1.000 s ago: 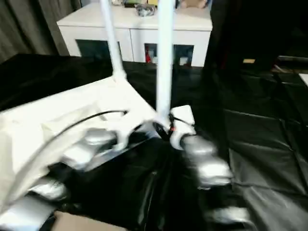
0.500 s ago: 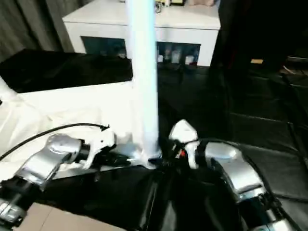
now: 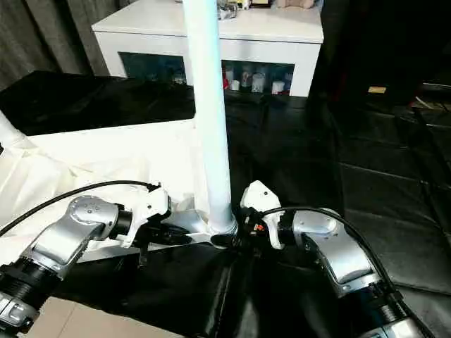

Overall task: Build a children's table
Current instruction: Rotate leg to tighten

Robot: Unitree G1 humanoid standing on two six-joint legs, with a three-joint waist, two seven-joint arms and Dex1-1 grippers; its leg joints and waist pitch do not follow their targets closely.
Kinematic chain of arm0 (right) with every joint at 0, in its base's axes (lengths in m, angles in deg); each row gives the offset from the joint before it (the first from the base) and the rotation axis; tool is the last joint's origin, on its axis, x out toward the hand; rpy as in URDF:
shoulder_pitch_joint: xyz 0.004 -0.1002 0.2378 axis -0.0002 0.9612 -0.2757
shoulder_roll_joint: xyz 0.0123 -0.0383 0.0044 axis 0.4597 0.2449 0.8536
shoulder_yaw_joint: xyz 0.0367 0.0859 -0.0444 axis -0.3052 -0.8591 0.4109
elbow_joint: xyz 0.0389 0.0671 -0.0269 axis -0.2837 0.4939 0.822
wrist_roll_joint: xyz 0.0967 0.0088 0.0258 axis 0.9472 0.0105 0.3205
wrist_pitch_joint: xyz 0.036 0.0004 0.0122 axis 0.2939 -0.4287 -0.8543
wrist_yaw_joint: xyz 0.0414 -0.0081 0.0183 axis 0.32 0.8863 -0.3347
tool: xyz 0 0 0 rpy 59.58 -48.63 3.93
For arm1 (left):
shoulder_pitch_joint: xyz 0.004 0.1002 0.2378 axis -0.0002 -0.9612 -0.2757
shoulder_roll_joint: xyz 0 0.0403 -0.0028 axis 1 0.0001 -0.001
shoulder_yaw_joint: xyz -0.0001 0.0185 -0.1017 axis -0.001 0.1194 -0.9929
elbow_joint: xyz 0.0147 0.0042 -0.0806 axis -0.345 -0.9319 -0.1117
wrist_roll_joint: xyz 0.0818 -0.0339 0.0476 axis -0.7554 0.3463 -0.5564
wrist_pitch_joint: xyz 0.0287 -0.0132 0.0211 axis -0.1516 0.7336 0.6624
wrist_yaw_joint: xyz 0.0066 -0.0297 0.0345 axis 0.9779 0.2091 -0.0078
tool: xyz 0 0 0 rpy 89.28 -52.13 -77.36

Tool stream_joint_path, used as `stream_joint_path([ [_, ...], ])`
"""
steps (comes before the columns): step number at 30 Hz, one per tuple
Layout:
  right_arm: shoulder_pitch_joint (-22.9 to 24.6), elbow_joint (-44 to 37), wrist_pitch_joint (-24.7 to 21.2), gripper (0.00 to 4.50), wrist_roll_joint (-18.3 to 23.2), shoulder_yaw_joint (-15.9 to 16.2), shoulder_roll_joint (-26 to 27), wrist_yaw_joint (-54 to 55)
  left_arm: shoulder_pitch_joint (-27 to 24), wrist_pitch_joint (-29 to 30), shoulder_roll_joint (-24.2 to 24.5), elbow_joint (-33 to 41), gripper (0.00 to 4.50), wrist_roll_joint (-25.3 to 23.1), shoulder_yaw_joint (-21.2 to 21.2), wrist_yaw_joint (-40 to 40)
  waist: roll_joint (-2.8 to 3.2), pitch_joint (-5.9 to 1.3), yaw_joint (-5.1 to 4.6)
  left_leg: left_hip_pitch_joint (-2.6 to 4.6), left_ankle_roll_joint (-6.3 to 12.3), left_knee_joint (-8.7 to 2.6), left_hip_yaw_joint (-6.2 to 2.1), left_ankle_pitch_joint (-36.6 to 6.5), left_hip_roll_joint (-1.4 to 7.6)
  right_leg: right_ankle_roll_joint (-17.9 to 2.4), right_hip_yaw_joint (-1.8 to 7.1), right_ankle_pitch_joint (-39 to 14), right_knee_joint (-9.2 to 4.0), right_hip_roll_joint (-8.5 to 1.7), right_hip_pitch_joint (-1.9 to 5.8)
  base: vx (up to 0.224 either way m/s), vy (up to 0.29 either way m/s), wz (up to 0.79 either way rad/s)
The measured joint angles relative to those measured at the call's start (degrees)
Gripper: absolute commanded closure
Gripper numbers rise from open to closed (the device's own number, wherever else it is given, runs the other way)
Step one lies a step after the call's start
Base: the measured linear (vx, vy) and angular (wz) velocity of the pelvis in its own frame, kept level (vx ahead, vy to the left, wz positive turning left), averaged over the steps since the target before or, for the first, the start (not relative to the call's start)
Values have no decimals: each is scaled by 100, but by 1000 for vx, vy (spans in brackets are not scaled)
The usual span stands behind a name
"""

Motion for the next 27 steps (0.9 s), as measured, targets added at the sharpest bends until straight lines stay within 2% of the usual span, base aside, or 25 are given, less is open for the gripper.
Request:
stream_joint_path([
  [3, -1, 18, -2, 156, -2, -17, 25, 42, 0, 7, 1, 3, 450, -1, 0, -8, 0, 0, 1, 0, 0, 1, 0, 0, 0, 0, 0, 0, 0, 0, 0, 0, 0, 0],
  [7, -104, 429, 2, 176, -64, -213, 442, 660, 109, 19, -209, -232, 450, -150, -86, -515, -6, -1, -49, 2, 0, 12, 2, 0, 0, -7, 7, 6, 9, 1, 7, 0, 0, 0],
  [10, -293, 920, -88, 179, -162, -604, 1052, 1811, 468, -140, -705, -942, 450, -303, -218, -1342, -14, 2, -90, 11, -1, 19, 1, 1, -4, -16, 12, 20, 8, 1, 13, 0, 0, 0],
  [13, -412, 1136, -125, 180, -286, -738, 1422, 2783, 712, -175, -1020, -1343, 450, -395, -221, -1921, -17, 2, -121, 8, -4, 19, -3, 4, -5, -13, 15, 22, 5, 1, 15, 0, 0, 0],
  [17, -547, 1352, -72, 180, -537, -859, 1882, 3979, 964, -136, -1413, -1739, 450, -442, -250, -2614, -16, 0, -117, 7, -9, 18, -2, 6, -6, -13, 15, 24, 4, 1, 16, 0, 0, 0],
  [20, -606, 1619, 155, 180, -732, -1148, 2461, 5180, 1277, -208, -1822, -2260, 450, -537, -296, -3126, -2, -11, -95, 6, -8, 17, -1, 6, -11, -12, 15, 23, -2, -2, 16, 0, 0, 0],
  [23, -635, 1738, 286, 181, -801, -1231, 2659, 5584, 1396, -312, -1973, -2497, 450, -589, -303, -3270, 17, -22, -69, 7, -6, 17, -2, 5, -18, -9, 20, 21, -13, -7, 19, 0, 0, 0],
  [24, -635, 1751, 312, 125, -798, -1232, 2646, 5552, 1396, -348, -1973, -2515, 450, -599, -303, -3270, 18, -23, -69, 5, -5, 17, -2, 5, -21, -9, 21, 21, -13, -9, 19, 0, 0, 0],
  [27, -581, 1748, 418, 108, -745, -1215, 2497, 5188, 1357, -398, -1902, -2469, 450, -607, -305, -3249, 20, -22, -68, 3, -5, 15, -3, 5, -18, -9, 18, 21, -12, -7, 19, 0, 0, 0],
])
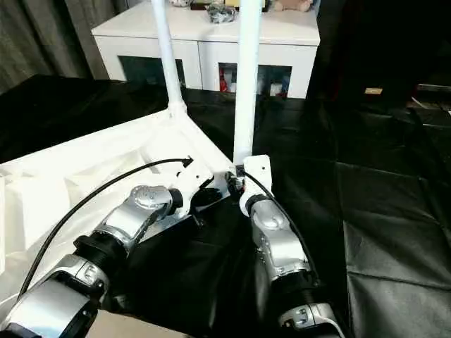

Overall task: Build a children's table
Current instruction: Rotate leg to tighten

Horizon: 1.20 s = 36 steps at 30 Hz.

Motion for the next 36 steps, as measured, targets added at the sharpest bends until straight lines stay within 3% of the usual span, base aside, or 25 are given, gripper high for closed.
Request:
stream_joint_path([
  [2, 84, -3, 14, 82, 71, 59, -117, -329, -65, -18, 148, 58, 450, 42, -71, 91, 1, 7, -82, -5, -1, -8, -5, 0, 3, 1, -2, 1, 3, 6, -2, 0, 0, 0],
  [5, 86, -11, -28, 67, 204, 120, -402, -941, -251, -68, 349, 318, 450, 87, -82, 442, 2, 8, -92, 0, -2, -28, -6, 0, 9, 2, -14, 1, 7, 13, -9, 0, 0, 0],
  [9, 151, -283, -42, 67, 263, 470, -941, -1996, -606, -170, 785, 834, 450, 278, -79, 1259, 12, 14, -53, -7, -3, -37, -5, 1, 20, 1, -25, 1, 11, 18, -39, 0, 0, 0],
  [12, 339, -803, 13, 67, 392, 801, -1728, -3323, -993, -136, 1131, 1431, 450, 508, -9, 2027, 24, 18, 25, -21, -1, -22, 1, 2, 19, -1, -21, -2, 11, 10, -49, 0, 0, 0],
  [17, 543, -1298, 96, 67, 512, 1163, -2578, -4805, -1373, 154, 1569, 2077, 450, 763, 37, 2774, -4, 30, 90, -25, 3, 0, 11, 0, 20, -3, -13, -2, 14, 6, -49, 0, 0, 0],
  [23, 528, -1289, 36, 67, 533, 1231, -2542, -5018, -1476, 300, 1684, 2302, 450, 808, 39, 2873, -24, 41, 56, -21, 2, 3, 11, 0, 20, -8, -5, 4, 20, 7, -50, 0, 0, 0],
  [32, 459, -1266, 4, 67, 686, 1194, -2344, -5044, -1522, 465, 1689, 2496, 450, 808, 39, 2901, -25, 41, 78, -33, 4, 3, 13, 1, 20, -7, -7, 3, 18, 8, -61, 0, 0, 0],
  [33, 459, -1248, 4, 93, 686, 1193, -2332, -5044, -1526, 481, 1689, 2503, 450, 809, 40, 2904, -25, 41, 78, -33, 4, 3, 13, 1, 20, -7, -7, 3, 18, 8, -60, 0, 0, 0],
  [36, 459, -1233, -12, 103, 684, 1182, -2324, -5046, -1542, 518, 1687, 2533, 450, 809, 43, 2933, -26, 41, 71, -31, 4, 5, 13, 1, 20, -7, -6, 3, 20, 8, -59, 0, 0, 0],
])
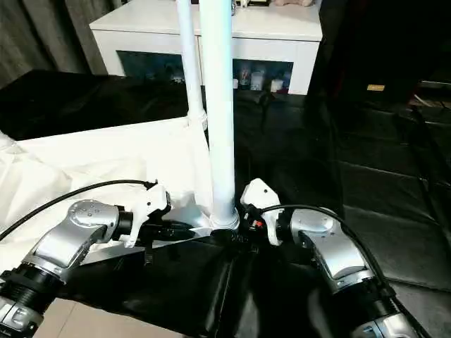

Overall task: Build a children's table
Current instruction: Rotate leg to tighten

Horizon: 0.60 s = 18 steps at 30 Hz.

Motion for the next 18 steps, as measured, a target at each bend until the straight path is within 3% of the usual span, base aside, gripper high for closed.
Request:
stream_joint_path([
  [8, 0, 18, -82, 170, 49, -66, 10, -43, -24, 41, 7, 56, 450, -1, 1, 20, -1, -1, 6, 0, 0, 6, 0, 0, 0, 0, 0, 0, 4, 0, 1, 0, 0, 0],
  [11, 0, 156, -135, 175, 75, -178, 177, 130, -19, 74, -36, 38, 450, -41, -3, -165, -10, -5, -9, 1, 0, 8, 0, 0, 1, -1, 0, 0, 7, 1, 2, 0, 0, 0],
  [15, -152, 512, -191, 181, -69, -403, 631, 1111, 238, 101, -390, -316, 450, -272, -32, -887, -21, -5, -52, 10, -1, 31, -1, 1, 0, -3, 7, 2, 28, 0, 7, 0, 0, 0],
  [18, -344, 795, -461, 181, -251, -713, 1313, 2494, 550, 140, -827, -809, 450, -464, -129, -1690, -25, -6, -106, 22, -7, 32, -4, 4, -2, -5, 10, 8, 36, 1, 13, 0, 0, 0],
])
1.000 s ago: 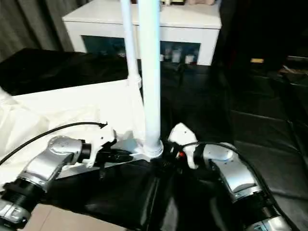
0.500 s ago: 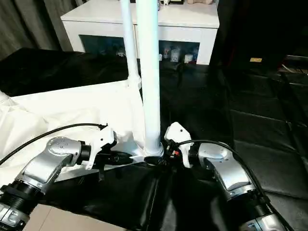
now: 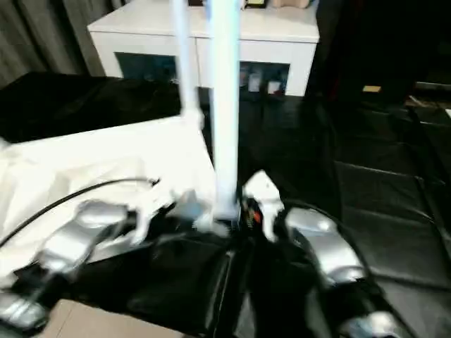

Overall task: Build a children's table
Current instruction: Rotate leg to tighten

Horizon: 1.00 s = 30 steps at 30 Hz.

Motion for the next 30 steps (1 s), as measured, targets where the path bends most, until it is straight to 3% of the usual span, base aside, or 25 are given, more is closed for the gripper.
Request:
stream_joint_path([
  [6, -248, 479, 59, 182, -383, -456, 1012, 2490, 624, -41, -874, -984, 450, -224, -10, -1261, 6, -11, 14, 10, -1, -3, -6, 0, -12, 21, 4, -12, -16, -5, 27, 0, 0, 0],
  [10, -372, 700, 122, 183, -491, -588, 1242, 2998, 846, -167, -1210, -1426, 450, -313, -10, -1627, 36, -31, 43, 13, 1, -5, -10, -1, -23, 22, 11, -13, -49, -12, 60, 0, 0, 0],
  [12, -353, 688, 159, 127, -500, -604, 1207, 2891, 866, -269, -1235, -1501, 450, -355, -4, -1626, 46, -37, 55, 13, 2, -5, -10, -1, -24, 18, 12, -10, -52, -14, 68, 0, 0, 0],
  [14, -287, 616, 215, 111, -486, -587, 1119, 2675, 854, -316, -1210, -1484, 450, -357, 7, -1568, 50, -36, 67, 10, 2, -10, -10, -1, -23, 18, 10, -9, -51, -14, 66, 0, 0, 0],
  [18, -147, 484, 255, 67, -430, -457, 961, 2250, 752, -382, -992, -1367, 450, -326, -66, -1341, 49, -34, -2, 5, 1, -36, -20, 0, -16, 24, -9, -10, -48, -4, 63, 0, 0, 0],
  [24, -58, 243, 427, 67, -279, -168, 169, 677, 208, -531, -455, -571, 450, -8, 10, -102, 57, -31, 60, -2, 0, -63, -18, 1, 1, 28, -28, -14, -46, 3, 45, 0, 0, 0],
  [27, 204, -227, 690, 67, -140, 112, -491, -476, -100, -528, -83, -40, 450, 140, 177, 555, 61, -32, 137, -2, 1, -52, -13, 1, 1, 31, -26, -24, -49, -4, 41, 0, 0, 0],
  [30, 341, -440, 728, 67, 62, 236, -783, -1310, -282, -467, 193, 250, 450, 270, 188, 994, 55, -28, 121, -5, 3, -40, -7, -1, 1, 31, -16, -25, -49, -4, 39, 0, 0, 0],
])
